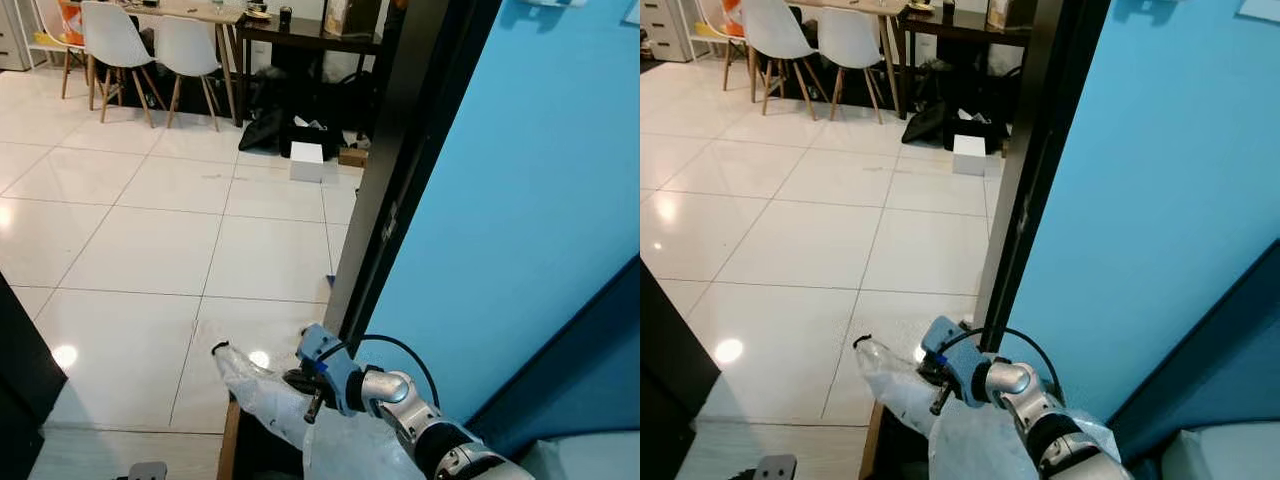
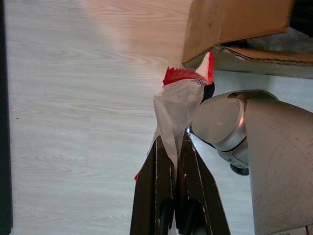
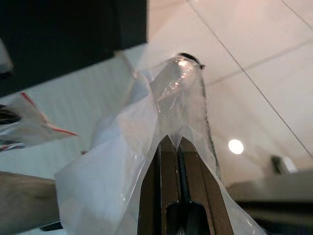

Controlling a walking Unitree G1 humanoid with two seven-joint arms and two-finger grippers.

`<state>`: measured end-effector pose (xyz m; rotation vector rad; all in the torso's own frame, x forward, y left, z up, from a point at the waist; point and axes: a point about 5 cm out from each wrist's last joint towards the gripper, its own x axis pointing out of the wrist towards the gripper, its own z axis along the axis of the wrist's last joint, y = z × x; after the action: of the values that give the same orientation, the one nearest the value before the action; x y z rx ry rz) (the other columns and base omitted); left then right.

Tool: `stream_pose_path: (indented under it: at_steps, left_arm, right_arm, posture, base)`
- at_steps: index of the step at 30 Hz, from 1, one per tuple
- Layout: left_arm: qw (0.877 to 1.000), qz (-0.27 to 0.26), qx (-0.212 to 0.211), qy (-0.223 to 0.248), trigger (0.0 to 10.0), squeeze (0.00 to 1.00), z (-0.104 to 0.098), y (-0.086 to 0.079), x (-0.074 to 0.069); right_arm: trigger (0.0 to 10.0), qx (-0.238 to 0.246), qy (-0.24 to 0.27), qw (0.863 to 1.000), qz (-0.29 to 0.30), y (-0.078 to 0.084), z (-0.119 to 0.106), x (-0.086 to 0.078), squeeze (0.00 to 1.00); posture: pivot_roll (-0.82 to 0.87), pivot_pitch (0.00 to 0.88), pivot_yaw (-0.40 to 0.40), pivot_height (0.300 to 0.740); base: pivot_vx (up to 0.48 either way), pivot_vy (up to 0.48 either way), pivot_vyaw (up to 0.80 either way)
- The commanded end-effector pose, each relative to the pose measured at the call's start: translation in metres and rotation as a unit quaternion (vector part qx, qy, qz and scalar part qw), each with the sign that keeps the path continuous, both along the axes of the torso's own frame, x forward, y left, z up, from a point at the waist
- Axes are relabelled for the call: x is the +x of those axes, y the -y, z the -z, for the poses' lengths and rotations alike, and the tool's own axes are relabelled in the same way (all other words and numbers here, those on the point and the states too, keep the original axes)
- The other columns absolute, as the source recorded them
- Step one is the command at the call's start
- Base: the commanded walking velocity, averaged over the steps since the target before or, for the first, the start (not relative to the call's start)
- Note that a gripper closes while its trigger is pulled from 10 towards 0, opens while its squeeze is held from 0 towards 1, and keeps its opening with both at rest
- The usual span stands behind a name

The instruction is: Clean up the room

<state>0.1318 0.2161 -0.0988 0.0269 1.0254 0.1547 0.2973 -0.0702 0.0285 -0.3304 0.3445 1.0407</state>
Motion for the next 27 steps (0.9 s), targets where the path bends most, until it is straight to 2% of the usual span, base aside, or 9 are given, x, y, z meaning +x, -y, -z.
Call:
stream_pose_path:
  at_steps: [1, 10, 15, 18, 23, 27]
  left_arm:
    - [1.000, 0.004, -0.005, -0.008, 10.0, 0.00, 0.003, 0.005, -0.004]
    - [1.000, 0.009, -0.007, -0.010, 10.0, 0.00, 0.003, 0.007, -0.004]
    - [0.999, 0.029, -0.014, -0.017, 10.0, 0.00, 0.003, 0.011, -0.003]
    - [1.000, 0.023, -0.011, -0.014, 10.0, 0.00, 0.003, 0.011, -0.002]
    - [1.000, 0.014, -0.010, -0.010, 10.0, 0.00, 0.003, 0.011, -0.001]
    - [1.000, 0.008, -0.006, -0.011, 10.0, 0.00, 0.003, 0.010, -0.002]
  right_arm:
    - [10.0, -0.022, -0.014, 1.000, 0.017, 0.013, 0.006, 0.000, 0.00]
    - [10.0, -0.008, -0.048, 0.999, -0.019, 0.016, 0.006, -0.003, 0.00]
    - [10.0, 0.008, -0.064, 0.996, -0.054, 0.012, 0.005, -0.008, 0.00]
    - [10.0, -0.004, -0.064, 0.996, -0.068, 0.012, 0.007, -0.010, 0.00]
    - [10.0, -0.009, -0.062, 0.996, -0.065, 0.013, 0.007, -0.009, 0.00]
    - [10.0, -0.039, -0.044, 0.998, -0.014, 0.018, 0.006, 0.000, 0.00]
  posture:
    - [0.16, 0.000, -0.149, 0.740]
    - [0.15, 0.000, -0.149, 0.740]
    - [0.15, 0.000, -0.151, 0.740]
    - [0.15, 0.000, -0.155, 0.740]
    - [0.15, 0.000, -0.156, 0.740]
    - [0.14, 0.000, -0.157, 0.740]
  base:
    - [0.000, 0.000, 0.00]
    - [0.000, 0.000, 0.00]
    - [0.000, -0.382, 0.00]
    - [0.000, -0.470, 0.30]
    - [0.000, -0.094, 0.33]
    - [0.000, 0.000, 0.00]
